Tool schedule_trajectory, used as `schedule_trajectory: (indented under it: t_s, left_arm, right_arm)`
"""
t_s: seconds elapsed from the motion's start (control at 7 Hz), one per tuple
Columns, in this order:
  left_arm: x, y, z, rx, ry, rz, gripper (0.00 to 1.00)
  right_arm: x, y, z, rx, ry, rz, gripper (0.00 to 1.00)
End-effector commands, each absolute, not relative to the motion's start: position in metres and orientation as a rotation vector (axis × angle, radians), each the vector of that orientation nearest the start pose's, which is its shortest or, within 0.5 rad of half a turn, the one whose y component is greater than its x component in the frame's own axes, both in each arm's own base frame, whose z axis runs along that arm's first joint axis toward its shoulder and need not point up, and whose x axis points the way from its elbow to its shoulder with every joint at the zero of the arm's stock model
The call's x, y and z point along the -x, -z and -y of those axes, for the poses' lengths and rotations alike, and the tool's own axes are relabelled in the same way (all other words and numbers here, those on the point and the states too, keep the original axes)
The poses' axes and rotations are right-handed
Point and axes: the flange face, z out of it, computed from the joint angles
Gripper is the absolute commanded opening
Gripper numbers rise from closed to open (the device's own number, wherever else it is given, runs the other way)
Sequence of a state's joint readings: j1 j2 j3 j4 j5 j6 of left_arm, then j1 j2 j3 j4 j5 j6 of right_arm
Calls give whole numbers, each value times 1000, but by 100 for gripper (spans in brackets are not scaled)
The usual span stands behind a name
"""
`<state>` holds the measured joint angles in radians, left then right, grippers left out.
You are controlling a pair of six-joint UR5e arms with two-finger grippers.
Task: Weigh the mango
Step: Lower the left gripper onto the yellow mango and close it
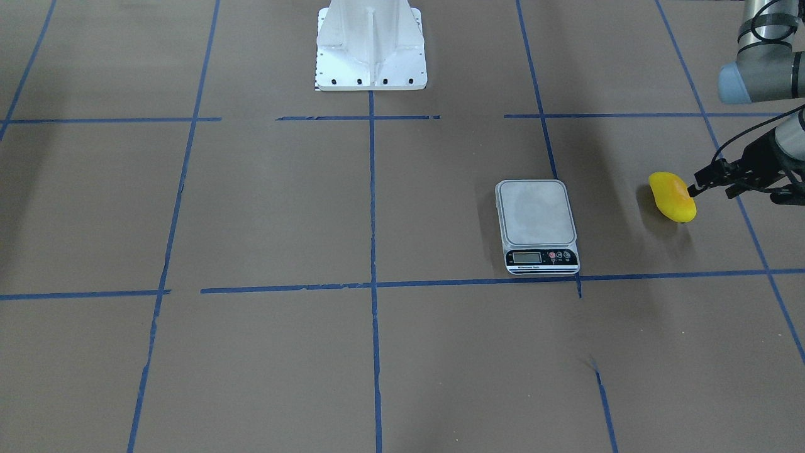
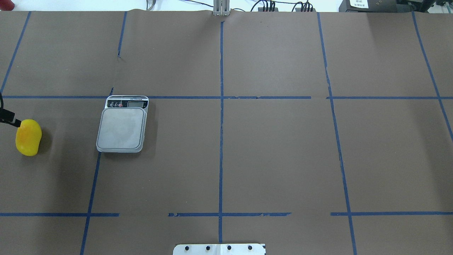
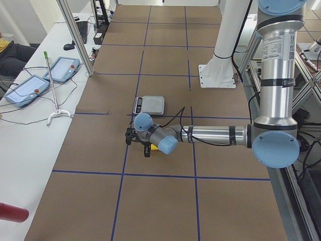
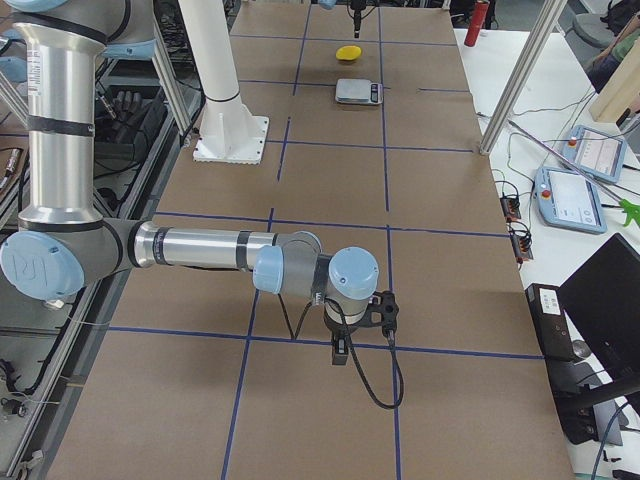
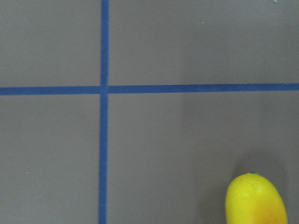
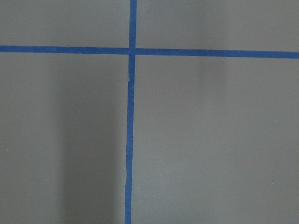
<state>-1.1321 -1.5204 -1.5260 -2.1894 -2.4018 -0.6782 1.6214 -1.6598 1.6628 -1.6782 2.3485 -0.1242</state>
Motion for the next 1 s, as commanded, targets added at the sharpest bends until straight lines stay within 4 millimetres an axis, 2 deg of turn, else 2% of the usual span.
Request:
schedule_trajectory:
  t_s: [0.0,0.14,0.29,0.43,0.57,0.71,0.86]
  left_arm:
    - [-183,-633,461,43,-32,-949,100]
    - [-194,-633,458,56,-51,-952,100]
    - [-200,-636,460,64,-56,-946,96]
    - [-204,-632,465,80,-24,-950,45]
    - [-211,-626,476,96,15,-953,0]
    - [-214,-599,479,78,-8,-990,0]
    - [-218,-559,479,87,-26,-1037,0]
  right_arm:
    - [-86,-666,442,31,29,783,100]
    - [-86,-666,442,31,29,783,100]
    - [-86,-666,442,31,29,783,100]
    - [-86,-666,442,31,29,783,100]
    - [-86,-666,442,31,29,783,100]
    - [-86,-666,442,31,29,783,100]
    - [-86,-666,442,31,29,783,100]
